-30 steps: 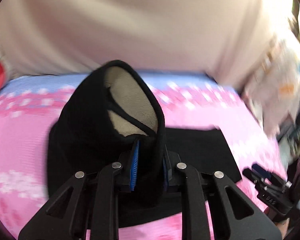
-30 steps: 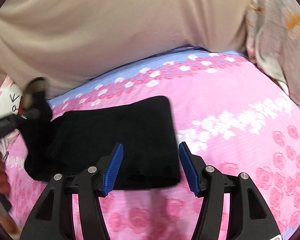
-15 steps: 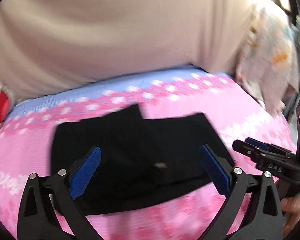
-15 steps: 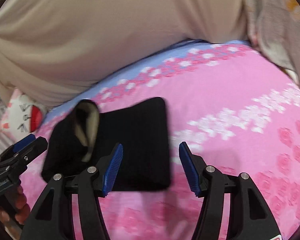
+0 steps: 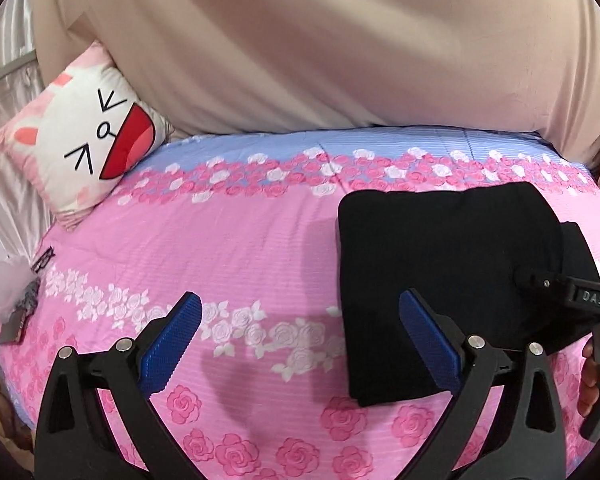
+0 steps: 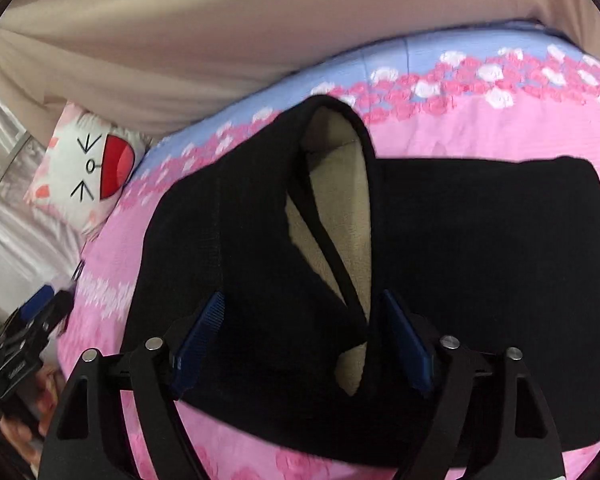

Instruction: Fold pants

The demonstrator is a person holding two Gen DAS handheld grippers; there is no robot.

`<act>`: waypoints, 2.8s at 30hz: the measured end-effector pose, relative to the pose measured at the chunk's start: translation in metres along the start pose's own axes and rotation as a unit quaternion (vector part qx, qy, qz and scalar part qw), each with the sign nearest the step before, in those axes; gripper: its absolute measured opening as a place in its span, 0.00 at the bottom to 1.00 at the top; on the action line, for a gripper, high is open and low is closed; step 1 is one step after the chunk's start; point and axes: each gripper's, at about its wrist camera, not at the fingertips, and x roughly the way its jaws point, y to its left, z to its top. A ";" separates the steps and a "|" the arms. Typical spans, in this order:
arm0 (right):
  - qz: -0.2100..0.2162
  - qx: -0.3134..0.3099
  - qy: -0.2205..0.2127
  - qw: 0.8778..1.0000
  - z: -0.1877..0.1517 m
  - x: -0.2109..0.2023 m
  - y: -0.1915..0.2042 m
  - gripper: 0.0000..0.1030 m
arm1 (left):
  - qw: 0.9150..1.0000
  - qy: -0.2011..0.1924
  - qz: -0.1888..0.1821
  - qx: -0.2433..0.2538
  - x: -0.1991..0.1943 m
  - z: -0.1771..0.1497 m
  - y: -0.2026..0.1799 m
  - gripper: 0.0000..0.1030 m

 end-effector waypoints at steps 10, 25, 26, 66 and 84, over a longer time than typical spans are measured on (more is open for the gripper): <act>-0.006 -0.025 -0.145 0.989 0.036 -0.140 -0.010 0.08 | 1.000 -0.021 -0.018 -0.009 -0.012 0.007 -0.003 0.95; 0.002 0.037 -0.055 0.998 -0.043 -0.110 -0.092 0.58 | 0.999 -0.011 -0.026 0.042 -0.003 0.009 -0.062 0.95; 0.002 0.031 -0.045 0.998 -0.048 -0.106 -0.088 0.58 | 0.999 -0.007 -0.027 0.040 -0.001 0.009 -0.062 0.95; 0.087 0.019 -0.084 0.992 0.099 -0.074 -0.093 0.09 | 0.987 0.064 -0.084 0.124 0.049 -0.018 -0.150 0.95; -0.085 0.006 -0.057 0.995 -0.029 -0.090 -0.096 0.27 | 0.989 0.068 -0.096 0.095 0.051 -0.013 -0.143 0.95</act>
